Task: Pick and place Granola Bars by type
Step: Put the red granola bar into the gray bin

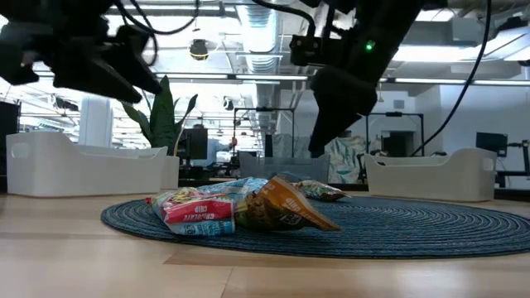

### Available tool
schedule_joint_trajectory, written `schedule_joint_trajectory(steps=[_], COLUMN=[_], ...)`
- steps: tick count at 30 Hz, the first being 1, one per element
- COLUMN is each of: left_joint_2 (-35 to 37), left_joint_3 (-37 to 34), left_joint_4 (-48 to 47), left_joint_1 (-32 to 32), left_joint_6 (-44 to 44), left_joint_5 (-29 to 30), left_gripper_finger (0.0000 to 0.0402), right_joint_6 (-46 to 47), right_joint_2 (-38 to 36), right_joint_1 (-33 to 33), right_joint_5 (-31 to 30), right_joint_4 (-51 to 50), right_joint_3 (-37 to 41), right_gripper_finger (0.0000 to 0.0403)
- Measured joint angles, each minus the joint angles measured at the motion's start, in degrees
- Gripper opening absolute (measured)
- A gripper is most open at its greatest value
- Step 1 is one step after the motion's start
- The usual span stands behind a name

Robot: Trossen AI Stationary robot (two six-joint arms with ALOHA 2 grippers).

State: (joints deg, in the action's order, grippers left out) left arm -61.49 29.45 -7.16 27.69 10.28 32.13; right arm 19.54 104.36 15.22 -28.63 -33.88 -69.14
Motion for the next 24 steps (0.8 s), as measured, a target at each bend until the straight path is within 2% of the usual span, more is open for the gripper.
schedule_joint_trajectory(steps=[7,12,20,24], left_joint_2=[-8.28,-14.89,-26.78,-30.85], left_joint_3=[0.00,0.00,0.02,1.24], left_joint_4=[12.39,20.32,30.74,32.50], left_joint_1=[-5.27,-7.85,-11.80,-13.44], left_joint_6=[9.67,12.85,13.12,13.10], left_joint_5=[-20.78,-33.07,-43.96,-47.53], left_gripper_finger=[0.0208,0.0208,0.0208,0.0208], right_joint_6=[-1.22,-2.02,-3.51,-3.51], right_joint_2=[0.00,0.00,0.00,0.00], right_joint_1=[1.91,4.27,7.70,8.40], right_joint_5=[0.09,0.16,0.14,0.14], right_joint_4=[-0.19,-0.25,-0.25,-0.21], right_joint_3=[0.02,0.02,0.02,0.02], right_gripper_finger=[0.0117,0.0117,0.0117,0.0117])
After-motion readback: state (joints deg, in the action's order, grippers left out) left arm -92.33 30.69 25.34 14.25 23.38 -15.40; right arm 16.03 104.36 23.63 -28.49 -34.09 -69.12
